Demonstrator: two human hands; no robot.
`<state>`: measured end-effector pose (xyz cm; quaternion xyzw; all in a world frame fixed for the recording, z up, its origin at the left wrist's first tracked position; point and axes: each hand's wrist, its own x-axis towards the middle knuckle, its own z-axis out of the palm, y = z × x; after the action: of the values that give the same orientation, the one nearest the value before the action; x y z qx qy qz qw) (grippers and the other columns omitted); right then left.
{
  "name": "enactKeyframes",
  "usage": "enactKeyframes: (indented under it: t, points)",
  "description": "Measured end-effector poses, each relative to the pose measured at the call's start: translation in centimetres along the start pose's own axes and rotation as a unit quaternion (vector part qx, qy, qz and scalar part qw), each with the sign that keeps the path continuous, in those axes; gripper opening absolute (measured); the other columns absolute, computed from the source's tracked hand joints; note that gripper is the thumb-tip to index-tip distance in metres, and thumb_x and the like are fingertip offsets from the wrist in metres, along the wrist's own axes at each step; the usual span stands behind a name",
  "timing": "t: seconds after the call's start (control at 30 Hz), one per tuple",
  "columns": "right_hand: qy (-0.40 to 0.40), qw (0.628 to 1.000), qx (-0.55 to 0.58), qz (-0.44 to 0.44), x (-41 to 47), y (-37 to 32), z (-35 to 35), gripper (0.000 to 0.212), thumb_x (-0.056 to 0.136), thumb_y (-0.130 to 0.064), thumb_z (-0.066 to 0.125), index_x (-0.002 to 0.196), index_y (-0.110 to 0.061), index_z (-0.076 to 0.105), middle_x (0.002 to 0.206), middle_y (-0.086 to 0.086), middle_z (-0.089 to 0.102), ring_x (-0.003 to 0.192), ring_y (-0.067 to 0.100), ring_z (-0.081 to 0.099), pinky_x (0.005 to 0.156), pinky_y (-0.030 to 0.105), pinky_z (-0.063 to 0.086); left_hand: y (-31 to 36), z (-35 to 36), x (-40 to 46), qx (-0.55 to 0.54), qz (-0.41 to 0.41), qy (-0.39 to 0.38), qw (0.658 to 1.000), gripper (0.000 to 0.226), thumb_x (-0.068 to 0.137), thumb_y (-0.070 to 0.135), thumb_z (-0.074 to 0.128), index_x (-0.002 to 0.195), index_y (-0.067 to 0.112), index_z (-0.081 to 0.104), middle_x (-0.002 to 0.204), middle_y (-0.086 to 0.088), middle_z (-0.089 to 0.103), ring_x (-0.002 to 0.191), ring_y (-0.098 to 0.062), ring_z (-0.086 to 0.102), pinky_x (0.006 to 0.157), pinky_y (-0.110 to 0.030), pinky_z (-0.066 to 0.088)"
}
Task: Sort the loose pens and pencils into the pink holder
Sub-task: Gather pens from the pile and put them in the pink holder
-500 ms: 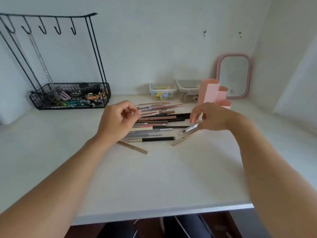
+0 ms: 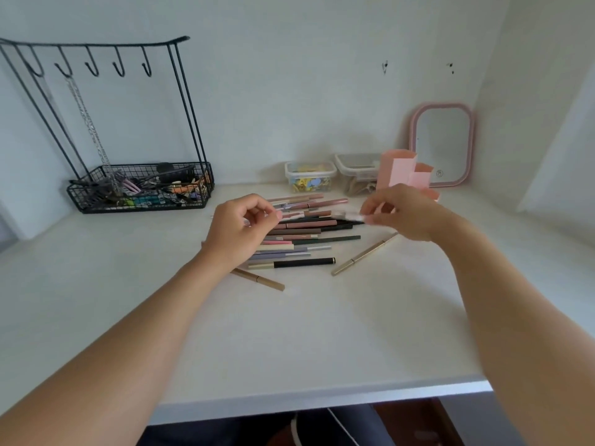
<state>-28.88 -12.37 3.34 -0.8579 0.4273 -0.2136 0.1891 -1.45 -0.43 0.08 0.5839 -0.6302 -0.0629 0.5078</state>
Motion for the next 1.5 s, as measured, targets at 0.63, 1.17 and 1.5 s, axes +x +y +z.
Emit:
enactKeyframes:
  t: [0.63,1.17,1.5]
  points:
    - [0.048,0.923,0.378,-0.058,0.0,-7.5,5.3,0.018,0.081,-0.018,0.08,0.092,-0.007,0.071,0.078,0.002,0.069,0.064,0.008,0.058,0.057,0.019,0.045,1.3,2.2,-0.7,-0.037,0.006,-0.053,0.998,0.015,0.105,0.016,0.051,0.102,0.012,0.065,0.068,-0.002,0.069,0.049,-0.009,0.06,0.051,-0.022,0.048]
    - [-0.157,0.981,0.031,-0.114,-0.5,-6.1,4.6,0.005,0.078,-0.023,0.081,0.081,-0.02,0.079,0.06,-0.022,0.062,0.055,-0.001,0.049,0.054,0.009,0.037,-1.3,1.4,0.6,-0.145,-0.071,0.081,0.984,0.024,0.097,0.037,0.044,0.083,0.021,0.055,0.052,0.014,0.037,0.047,-0.01,0.029,0.048,-0.03,0.023]
    - [-0.01,0.917,0.394,-0.053,0.2,-6.8,3.2,0.01,0.098,-0.009,0.058,0.089,-0.003,0.06,0.065,0.006,0.054,0.057,0.018,0.051,0.052,0.023,0.048,0.6,0.7,0.1,-0.186,-0.068,0.039,0.979,0.029,0.096,0.047,0.06,0.091,0.02,0.051,0.063,0.008,0.038,0.054,-0.015,0.034,0.052,-0.035,0.032]
